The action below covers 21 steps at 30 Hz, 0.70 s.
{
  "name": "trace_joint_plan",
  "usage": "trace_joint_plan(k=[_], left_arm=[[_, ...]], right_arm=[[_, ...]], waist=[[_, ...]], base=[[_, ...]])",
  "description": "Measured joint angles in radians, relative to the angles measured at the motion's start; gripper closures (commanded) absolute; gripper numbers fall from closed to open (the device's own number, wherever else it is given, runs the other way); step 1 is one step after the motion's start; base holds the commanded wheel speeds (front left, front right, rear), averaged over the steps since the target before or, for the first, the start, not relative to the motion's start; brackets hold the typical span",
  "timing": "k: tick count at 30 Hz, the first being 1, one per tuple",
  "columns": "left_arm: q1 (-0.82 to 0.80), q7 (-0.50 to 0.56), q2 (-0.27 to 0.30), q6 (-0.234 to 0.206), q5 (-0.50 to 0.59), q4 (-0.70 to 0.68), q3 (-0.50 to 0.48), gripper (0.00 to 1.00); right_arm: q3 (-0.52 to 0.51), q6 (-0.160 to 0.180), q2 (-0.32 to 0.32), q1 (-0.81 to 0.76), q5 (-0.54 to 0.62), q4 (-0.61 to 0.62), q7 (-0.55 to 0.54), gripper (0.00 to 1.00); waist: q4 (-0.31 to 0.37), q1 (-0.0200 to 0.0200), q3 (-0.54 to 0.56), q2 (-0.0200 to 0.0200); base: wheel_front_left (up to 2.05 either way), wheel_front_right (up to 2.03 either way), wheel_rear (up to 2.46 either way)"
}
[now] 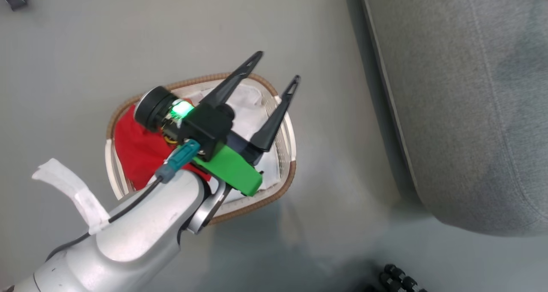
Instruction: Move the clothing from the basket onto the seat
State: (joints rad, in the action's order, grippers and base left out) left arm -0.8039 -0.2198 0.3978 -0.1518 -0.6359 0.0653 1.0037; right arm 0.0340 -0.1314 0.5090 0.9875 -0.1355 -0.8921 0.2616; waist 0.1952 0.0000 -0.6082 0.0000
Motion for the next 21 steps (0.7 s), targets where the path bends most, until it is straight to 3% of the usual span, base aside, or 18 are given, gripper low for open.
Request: trace_joint_plan(k=[9,16,21], left_arm=[[0.143,-0.04,-0.007,-0.017,-0.077,0.095,-0.123,0.0],[0.331,-0.043,-0.019,-0.026,-0.072,0.106,-0.323,0.0],[0.464,-0.044,-0.029,-0.026,-0.029,0.126,-0.467,0.0]], right_arm=[[0.113,0.0,-0.003,-0.052,-0.046,0.025,0.0,0.0],[0.112,0.0,-0.092,-0.127,-0.058,0.046,0.0,0.0],[0.048,0.0,-0.18,-0.239,-0.043,0.137,0.0,0.0]], waist=[[-0.023,0.0,0.172,0.0],[-0.054,-0.0001,0.312,0.0],[-0.081,-0.0001,0.396,0.0]], base=[[0.0,0.0,0.0],[0.0,0.0,0.0],[0.0,0.0,0.0]])
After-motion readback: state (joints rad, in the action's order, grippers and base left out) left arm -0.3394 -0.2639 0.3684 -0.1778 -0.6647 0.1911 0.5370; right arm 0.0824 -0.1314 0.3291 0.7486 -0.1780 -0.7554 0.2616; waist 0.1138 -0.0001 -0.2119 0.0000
